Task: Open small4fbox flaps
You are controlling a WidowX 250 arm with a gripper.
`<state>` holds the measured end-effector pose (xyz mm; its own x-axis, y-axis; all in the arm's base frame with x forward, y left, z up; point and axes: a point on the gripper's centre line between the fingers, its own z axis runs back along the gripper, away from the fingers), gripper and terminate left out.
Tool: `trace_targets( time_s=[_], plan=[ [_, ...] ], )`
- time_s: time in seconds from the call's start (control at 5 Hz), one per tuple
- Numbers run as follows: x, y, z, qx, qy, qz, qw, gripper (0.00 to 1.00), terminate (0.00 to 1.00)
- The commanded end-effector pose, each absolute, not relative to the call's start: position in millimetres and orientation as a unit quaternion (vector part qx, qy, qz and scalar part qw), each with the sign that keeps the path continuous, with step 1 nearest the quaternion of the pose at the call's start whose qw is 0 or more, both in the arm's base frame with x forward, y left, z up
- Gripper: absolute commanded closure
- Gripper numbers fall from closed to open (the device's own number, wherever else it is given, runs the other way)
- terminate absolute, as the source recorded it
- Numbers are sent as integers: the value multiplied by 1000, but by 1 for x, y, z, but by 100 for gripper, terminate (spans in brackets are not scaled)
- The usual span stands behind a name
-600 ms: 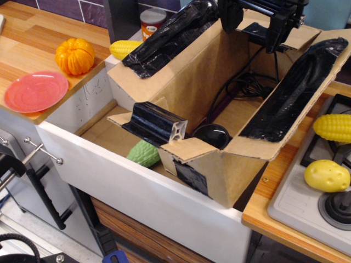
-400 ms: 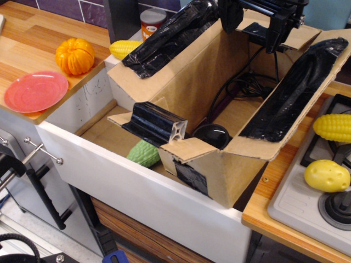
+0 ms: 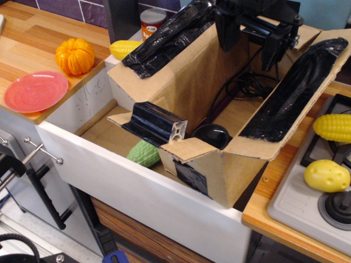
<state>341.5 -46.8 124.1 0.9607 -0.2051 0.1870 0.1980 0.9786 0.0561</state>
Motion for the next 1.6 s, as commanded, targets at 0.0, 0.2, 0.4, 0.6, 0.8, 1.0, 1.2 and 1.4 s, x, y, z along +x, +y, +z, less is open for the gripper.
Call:
trace_targets(
  time_s=[0.0,0.2,0.4,0.6,0.8,1.0,1.2,1.4],
  plan=[
    [352,-39,131,3,-147,-115,982,0,0],
    [362,-38,123,-4,-161,-114,980,0,0],
    [371,-36,127,-7,-166,-111,980,0,0],
    [373,-38,126,-13,-170,-108,979,0,0],
    [376,-41,136,-24,-167,-115,979,0,0],
    [384,-37,138,-27,-183,-132,974,0,0],
    [395,-41,151,-28,-195,-139,971,0,0],
    [403,-44,156,-16,-224,-147,963,0,0]
  ],
)
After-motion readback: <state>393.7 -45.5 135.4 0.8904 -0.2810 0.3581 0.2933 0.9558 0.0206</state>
